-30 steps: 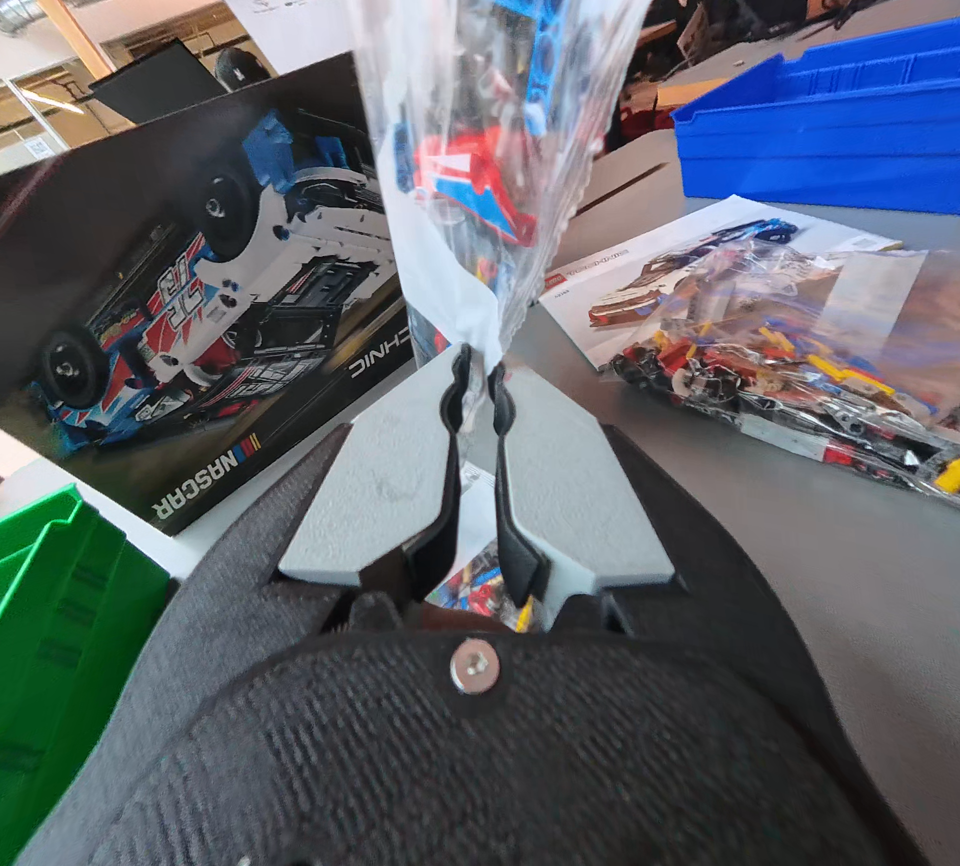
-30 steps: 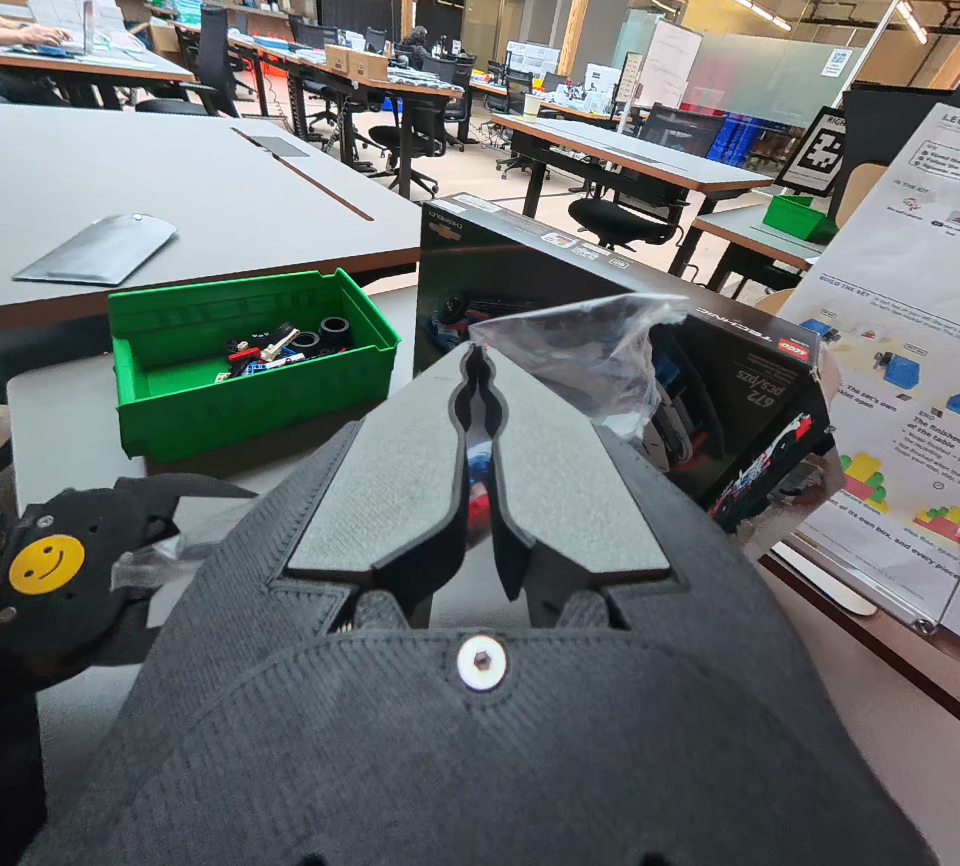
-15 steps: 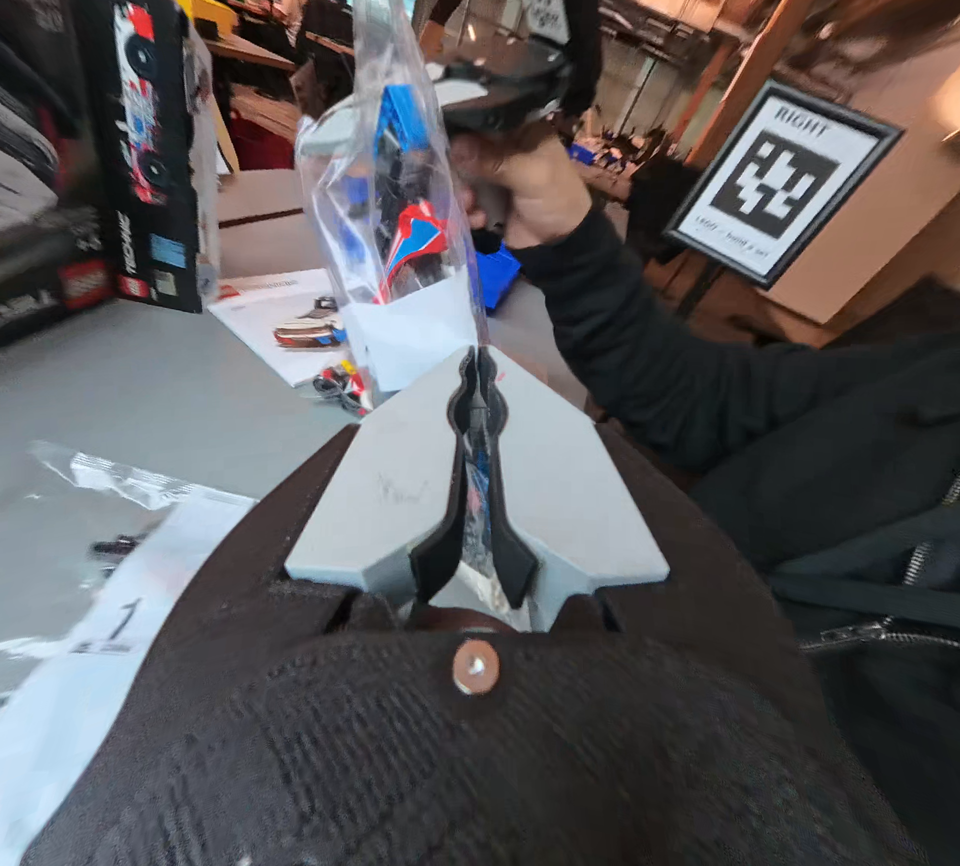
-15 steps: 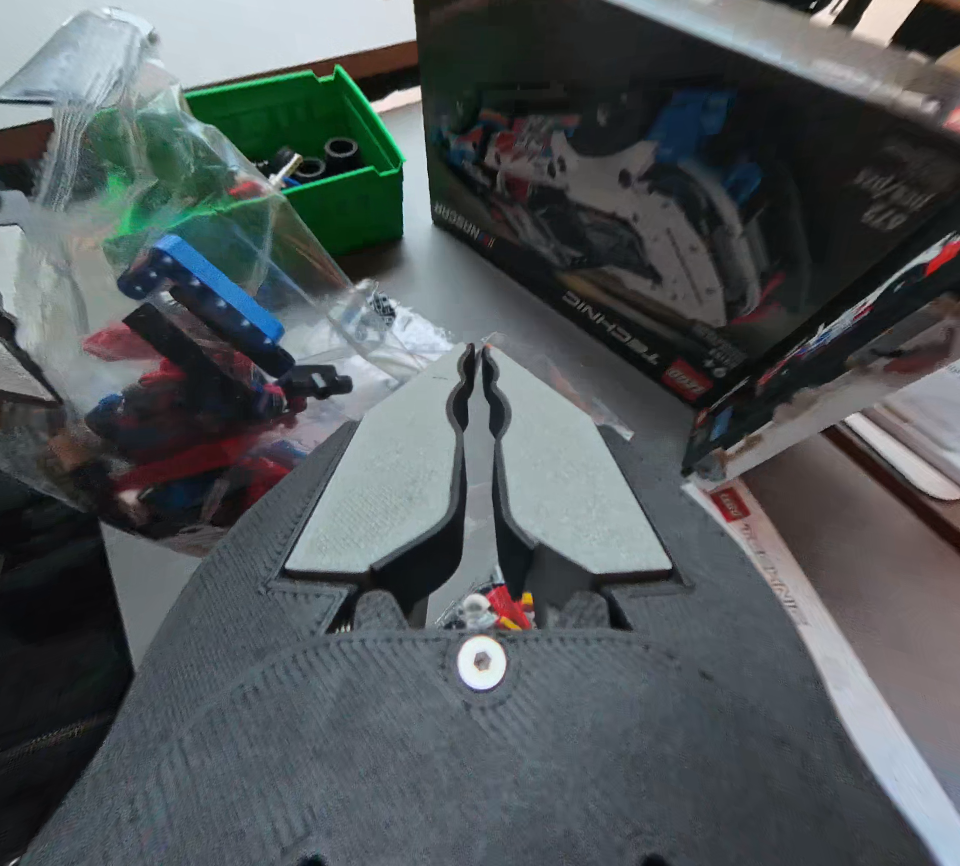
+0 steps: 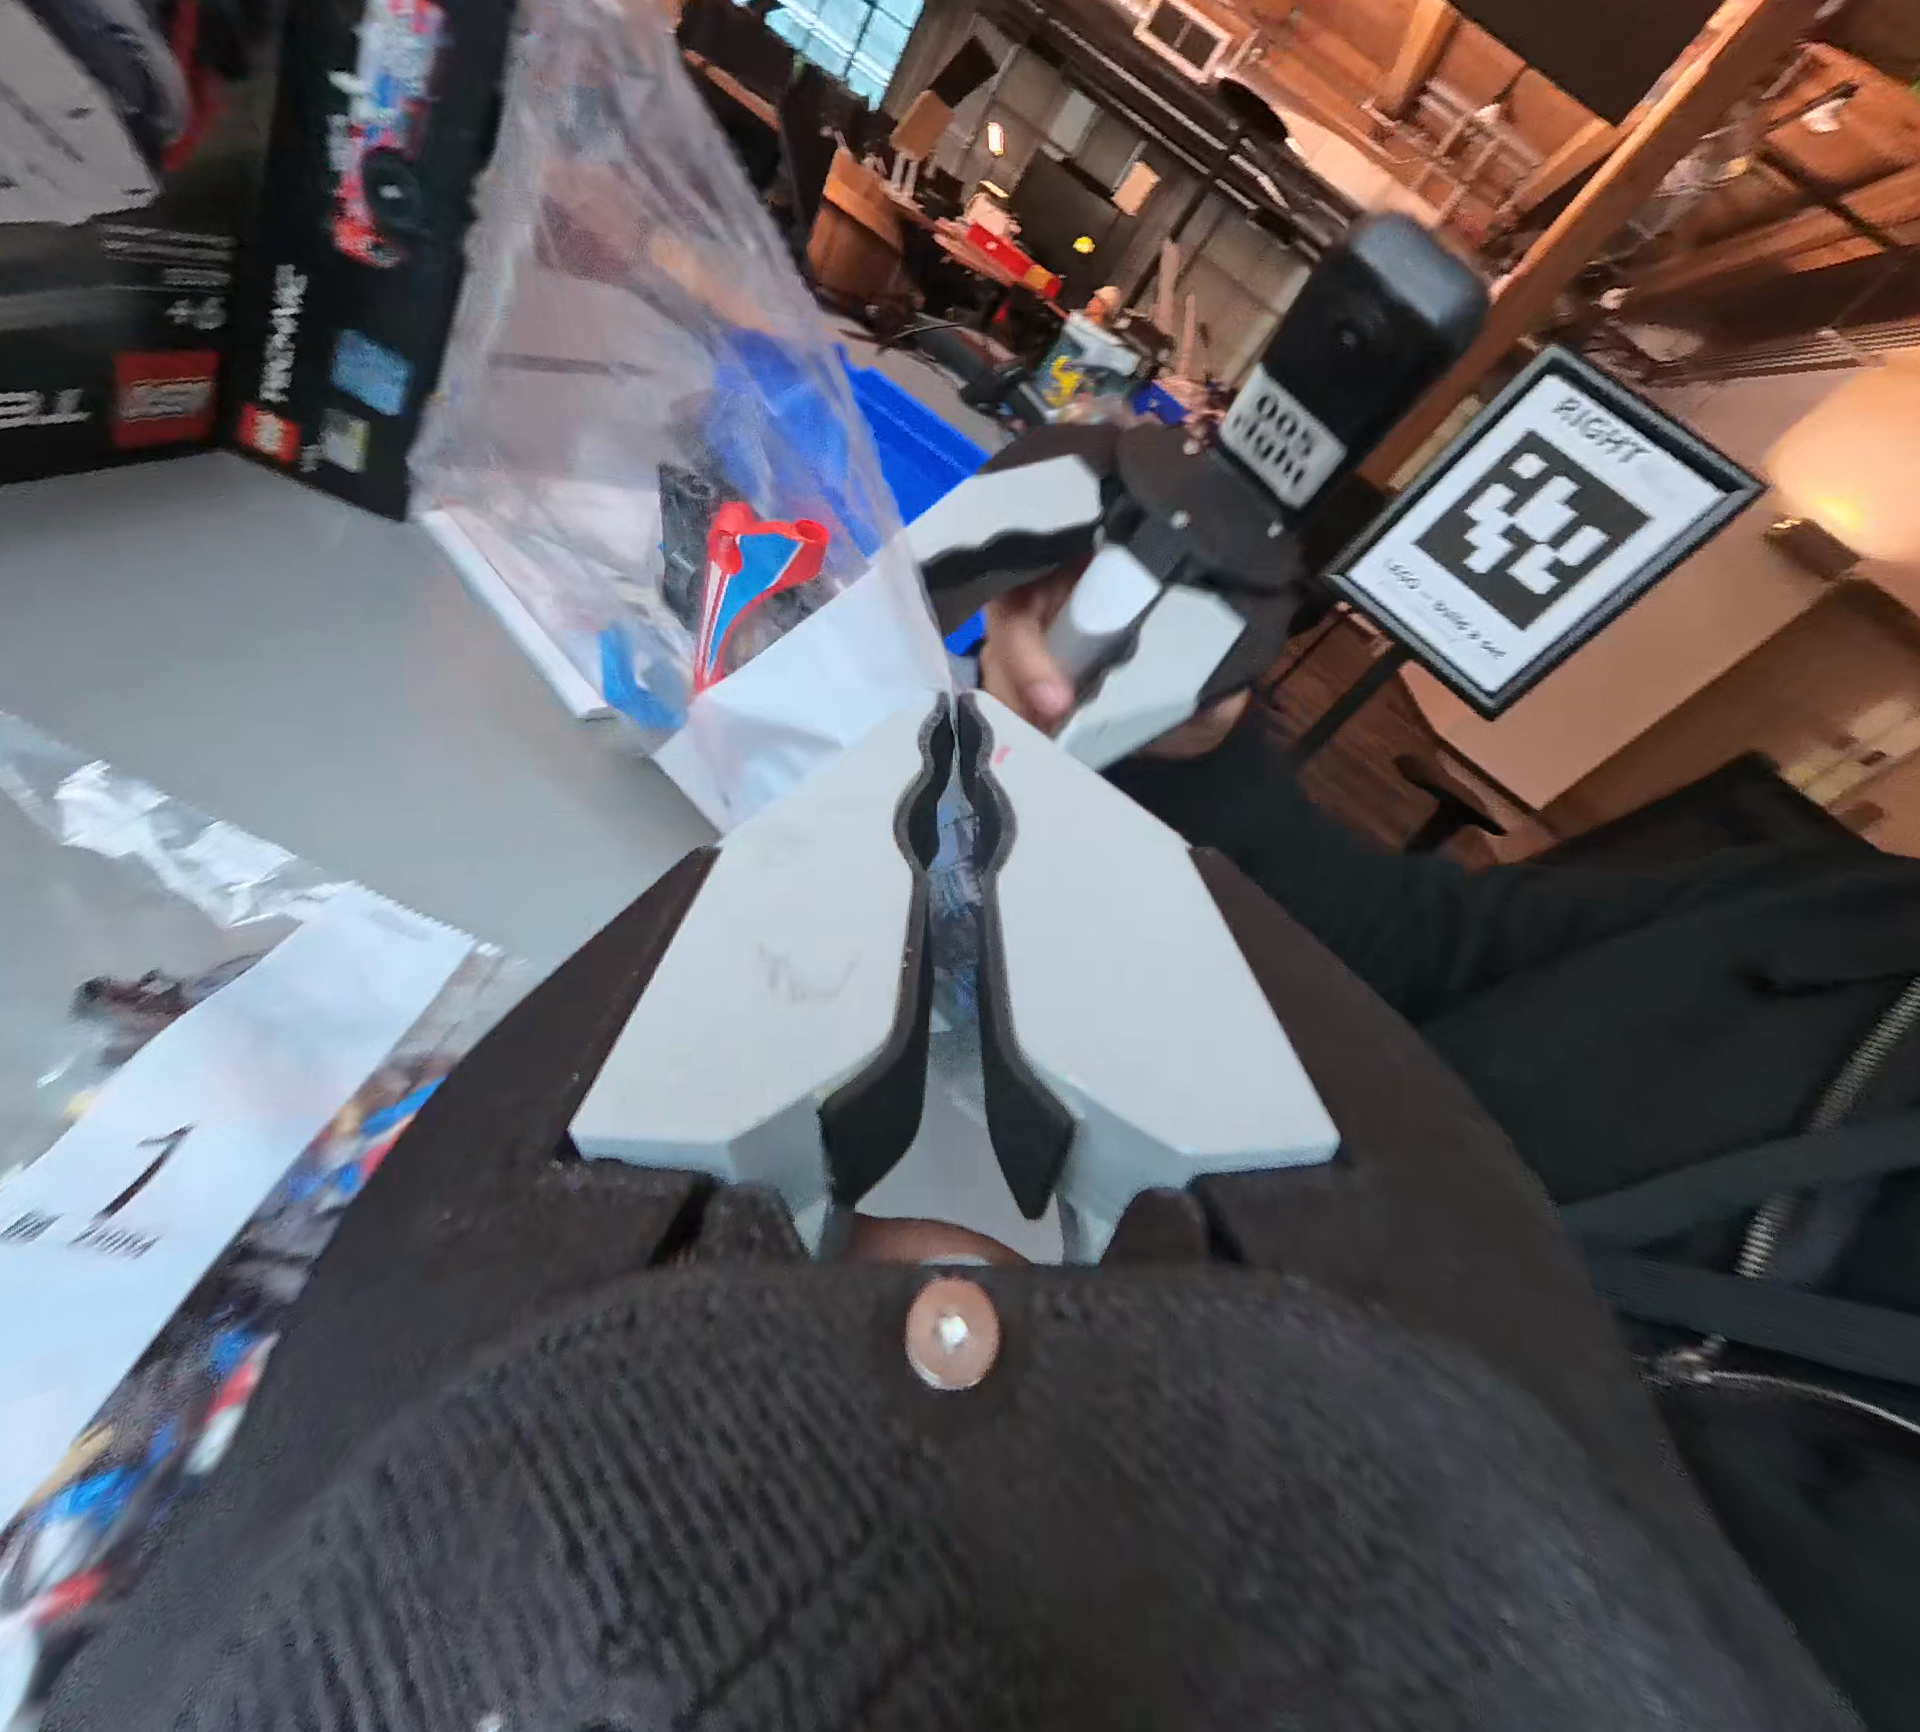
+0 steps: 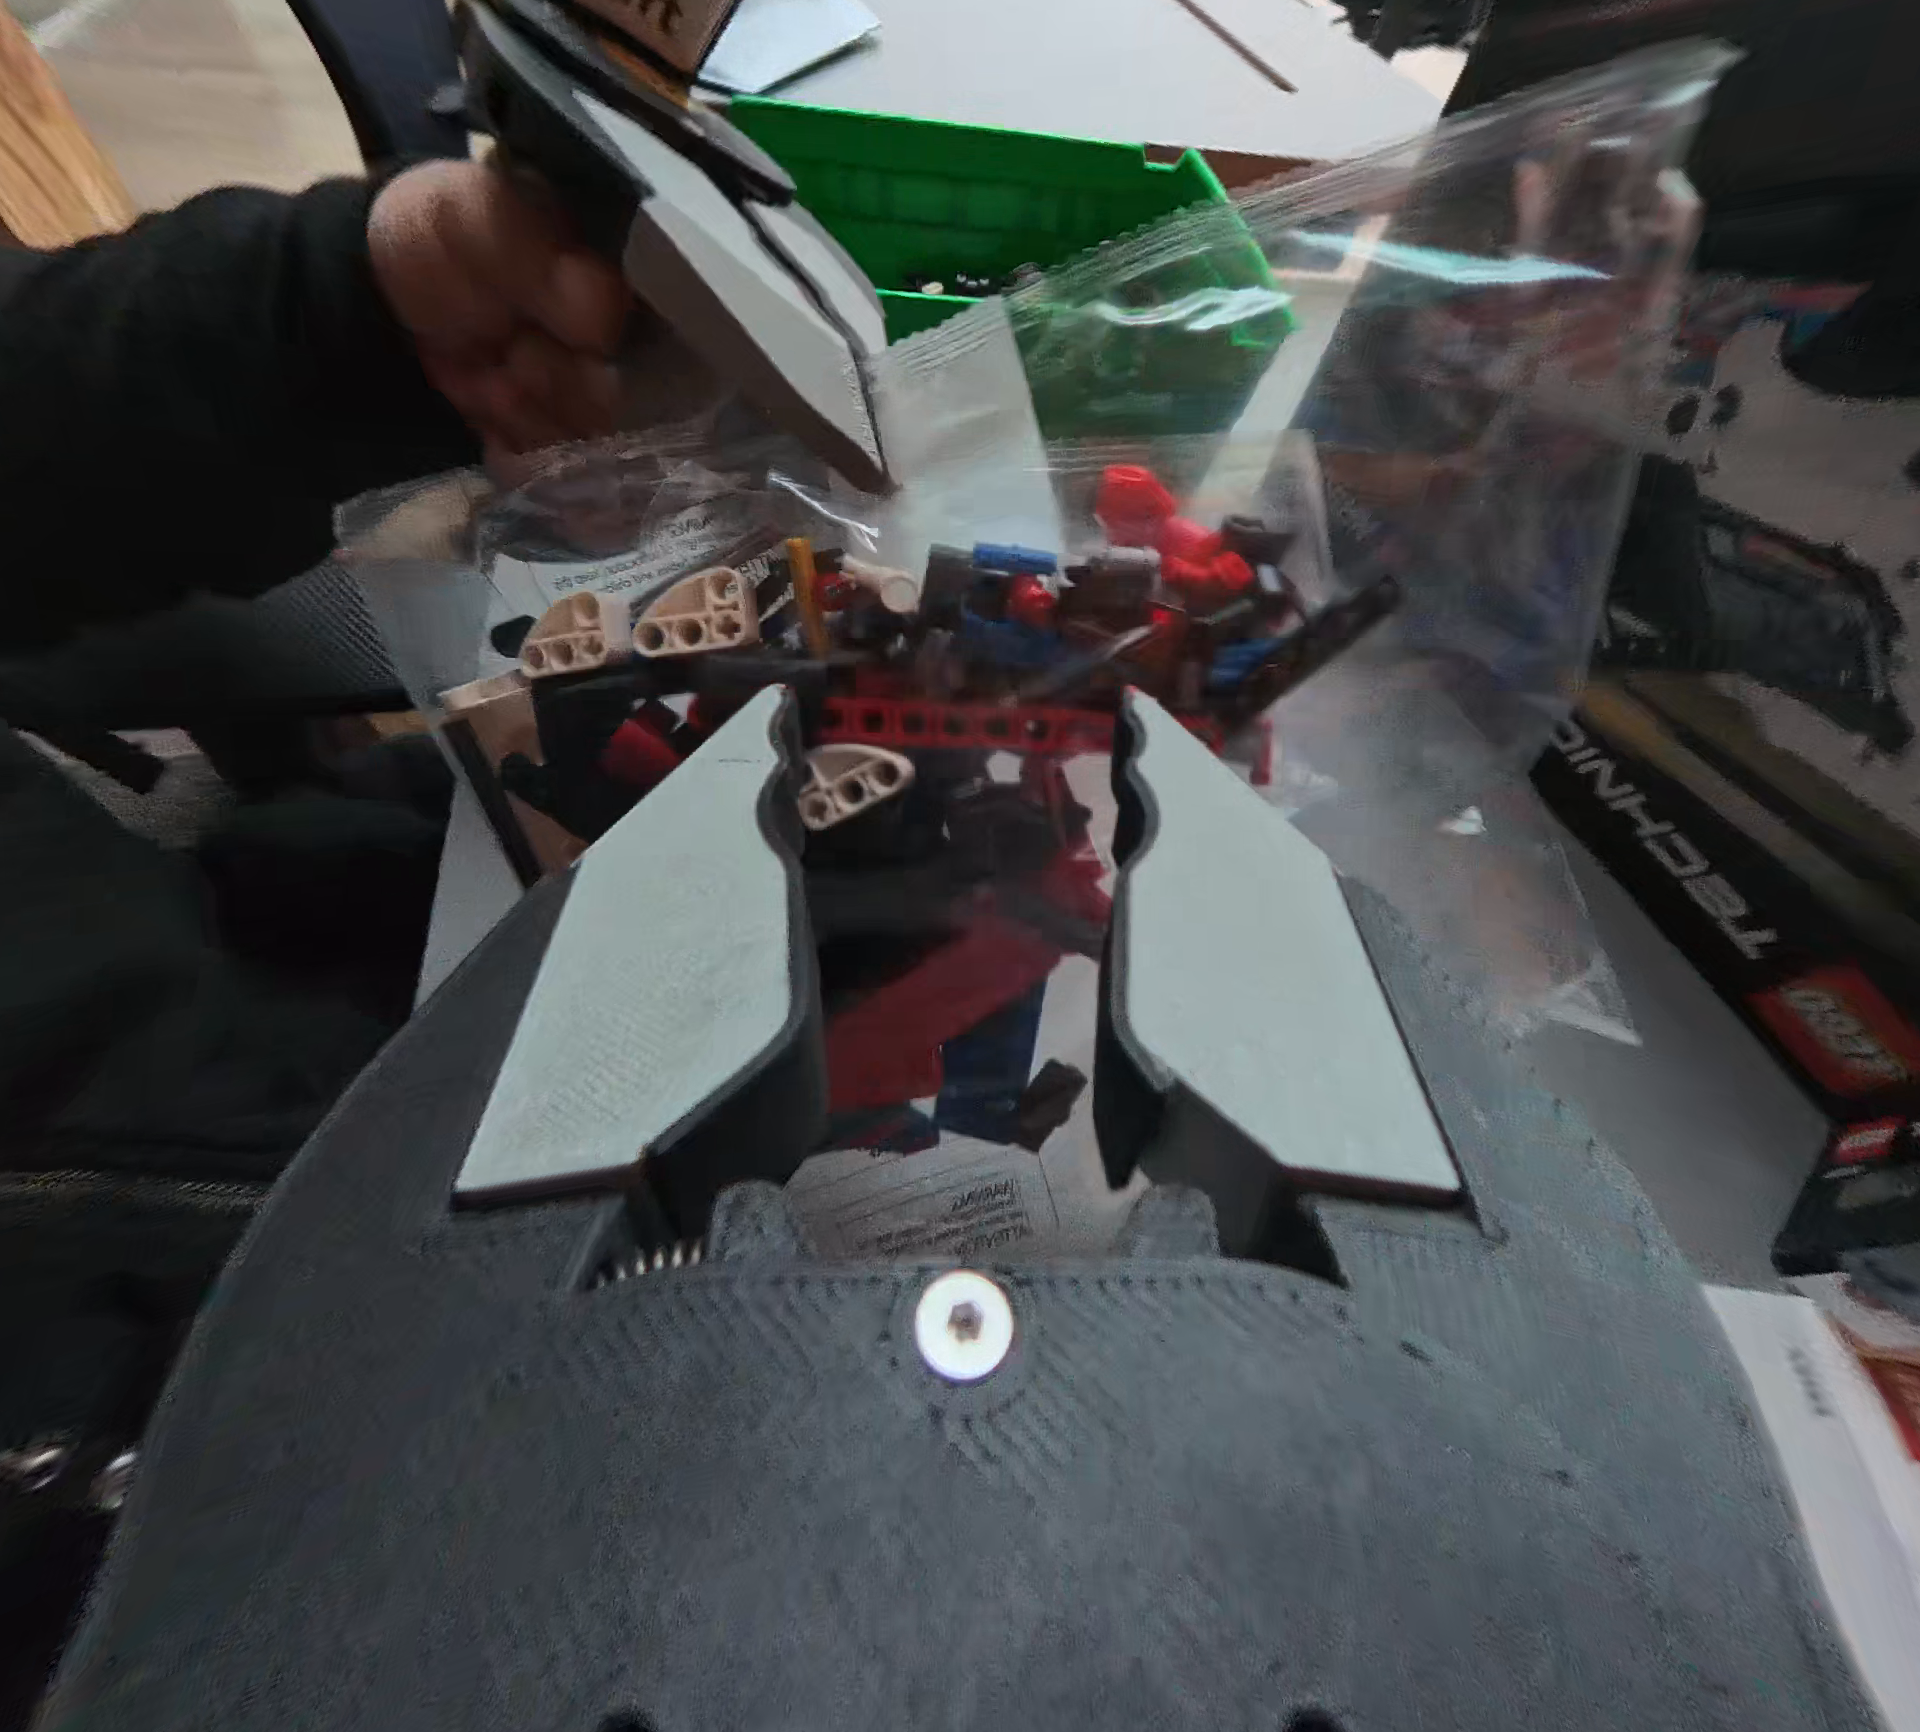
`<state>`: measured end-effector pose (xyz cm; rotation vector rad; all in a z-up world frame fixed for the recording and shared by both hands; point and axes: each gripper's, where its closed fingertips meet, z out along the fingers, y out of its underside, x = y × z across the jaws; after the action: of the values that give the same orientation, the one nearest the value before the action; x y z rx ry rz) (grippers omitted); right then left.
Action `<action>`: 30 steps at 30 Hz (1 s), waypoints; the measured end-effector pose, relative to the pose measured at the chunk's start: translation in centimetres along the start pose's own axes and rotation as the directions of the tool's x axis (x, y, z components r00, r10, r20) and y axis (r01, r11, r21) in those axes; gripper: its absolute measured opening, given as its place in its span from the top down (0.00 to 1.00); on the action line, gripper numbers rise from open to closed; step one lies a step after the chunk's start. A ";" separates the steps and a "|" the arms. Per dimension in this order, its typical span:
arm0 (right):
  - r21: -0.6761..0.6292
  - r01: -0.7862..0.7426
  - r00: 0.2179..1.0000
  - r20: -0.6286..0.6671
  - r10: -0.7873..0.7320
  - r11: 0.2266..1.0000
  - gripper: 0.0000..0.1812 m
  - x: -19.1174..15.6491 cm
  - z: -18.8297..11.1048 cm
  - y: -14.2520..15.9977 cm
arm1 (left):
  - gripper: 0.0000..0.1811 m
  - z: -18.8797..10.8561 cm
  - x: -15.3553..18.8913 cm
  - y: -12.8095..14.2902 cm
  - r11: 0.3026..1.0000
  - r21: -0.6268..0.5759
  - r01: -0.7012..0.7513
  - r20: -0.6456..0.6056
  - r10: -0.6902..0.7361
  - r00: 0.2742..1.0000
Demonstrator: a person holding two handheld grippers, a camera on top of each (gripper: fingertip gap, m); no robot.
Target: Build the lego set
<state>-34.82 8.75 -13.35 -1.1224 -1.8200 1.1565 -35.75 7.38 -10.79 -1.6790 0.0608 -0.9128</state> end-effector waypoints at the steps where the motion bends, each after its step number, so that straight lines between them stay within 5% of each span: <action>1: 0.009 0.053 0.998 -0.031 -0.053 0.999 0.66 -0.5 0.4 -0.5 | 1.00 0.3 0.9 -0.2 1.000 -0.006 0.002 -0.017 -0.002 1.000; 5: 0.095 0.135 0.985 -0.118 -0.123 0.986 0.70 -1.7 -0.6 -2.1 | 1.00 1.4 3.2 -0.8 0.996 -0.012 -0.091 0.005 0.091 0.996; 8: -0.012 0.103 0.976 -0.190 -0.103 0.995 0.72 -0.2 -0.6 1.3 | 1.00 1.5 -0.2 -0.6 0.992 -0.060 -0.106 0.178 0.116 0.977; 11: 0.039 0.062 0.987 -0.148 -0.055 0.997 0.71 -1.7 -1.8 1.1 | 1.00 2.4 3.4 0.0 0.948 -0.101 -0.303 0.140 0.315 0.939; 14: 0.073 0.070 0.984 -0.170 -0.057 0.995 0.70 -1.5 -3.1 0.3 | 1.00 3.2 1.8 -0.1 0.982 -0.106 -0.157 0.129 0.170 0.977; 18: 0.158 0.015 0.996 -0.086 -0.002 0.987 0.75 -2.2 -4.0 -1.5 | 1.00 4.4 4.1 -0.1 0.967 -0.103 -0.235 0.081 0.243 0.967; 24: 0.124 -0.087 0.993 -0.075 0.096 0.988 0.58 -1.3 -3.1 -1.0 | 1.00 4.4 3.6 -0.1 0.985 -0.092 -0.145 0.036 0.149 0.988; 30: 0.077 -0.039 0.988 -0.144 0.050 0.996 0.65 -0.7 -1.5 -0.3 | 1.00 4.5 2.6 0.3 0.992 -0.106 -0.065 0.025 0.068 0.997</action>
<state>-33.31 8.53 -12.57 -1.1786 -1.6361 1.1277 -31.19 9.61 -9.84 -1.7761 0.1470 -0.8476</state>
